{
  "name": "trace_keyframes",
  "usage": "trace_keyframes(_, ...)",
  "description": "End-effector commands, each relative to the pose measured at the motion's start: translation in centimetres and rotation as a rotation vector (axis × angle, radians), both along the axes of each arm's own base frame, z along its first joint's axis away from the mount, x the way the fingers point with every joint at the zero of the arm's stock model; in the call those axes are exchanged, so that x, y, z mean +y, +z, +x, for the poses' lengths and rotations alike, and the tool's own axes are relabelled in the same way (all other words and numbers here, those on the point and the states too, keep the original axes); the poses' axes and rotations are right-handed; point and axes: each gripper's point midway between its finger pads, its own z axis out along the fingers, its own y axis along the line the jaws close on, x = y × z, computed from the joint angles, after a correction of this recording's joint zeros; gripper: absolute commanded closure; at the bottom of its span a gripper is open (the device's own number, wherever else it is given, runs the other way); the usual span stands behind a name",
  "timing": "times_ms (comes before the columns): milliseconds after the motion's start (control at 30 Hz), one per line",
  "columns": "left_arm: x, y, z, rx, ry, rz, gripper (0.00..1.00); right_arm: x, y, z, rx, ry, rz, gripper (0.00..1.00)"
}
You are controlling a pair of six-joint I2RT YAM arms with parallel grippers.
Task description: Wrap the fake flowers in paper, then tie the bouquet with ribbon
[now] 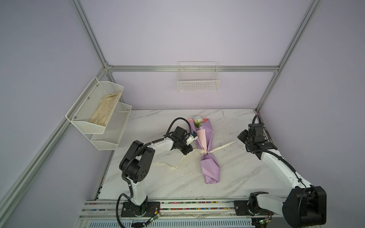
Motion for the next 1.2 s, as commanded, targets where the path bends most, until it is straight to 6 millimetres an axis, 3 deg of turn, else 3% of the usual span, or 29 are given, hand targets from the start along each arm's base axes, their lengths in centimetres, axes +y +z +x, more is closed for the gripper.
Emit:
trace_keyframes(0,-0.9,1.8,0.4,-0.110,-0.039,-0.023,0.53,1.1,-0.4,0.4,0.019,0.065,0.017,1.00)
trace_keyframes(133,-1.4,1.1,1.1,-0.122,-0.099,0.019,0.38,1.3,-0.7,0.4,0.023,0.071,0.032,1.00)
trace_keyframes(367,-2.5,-0.5,1.5,-0.086,-0.143,0.044,0.38,1.6,-0.3,0.6,0.015,0.081,0.047,1.00)
trace_keyframes(433,-3.0,-0.6,1.1,-0.074,-0.162,0.030,0.47,1.7,-0.5,0.6,0.018,0.082,0.048,1.00)
trace_keyframes(533,-2.8,-0.2,1.1,-0.057,-0.120,0.021,0.89,0.7,-1.0,0.4,0.037,0.029,0.029,1.00)
trace_keyframes(567,-2.3,0.1,1.6,-0.055,-0.073,0.018,1.00,0.1,-0.9,0.3,0.036,0.004,0.009,1.00)
trace_keyframes(767,3.0,1.7,2.9,0.093,0.271,-0.148,1.00,-4.9,-0.8,-1.6,0.083,-0.195,-0.176,1.00)
trace_keyframes(867,5.7,0.5,2.1,0.169,0.374,-0.149,1.00,-6.2,-1.0,-2.6,0.100,-0.236,-0.221,1.00)
trace_keyframes(1033,9.2,-1.1,1.3,0.204,0.495,-0.147,1.00,-7.0,-1.5,-3.7,0.119,-0.253,-0.228,1.00)
trace_keyframes(1167,9.3,-0.6,0.9,0.206,0.467,-0.163,1.00,-5.4,-1.3,-2.9,0.088,-0.151,-0.192,1.00)
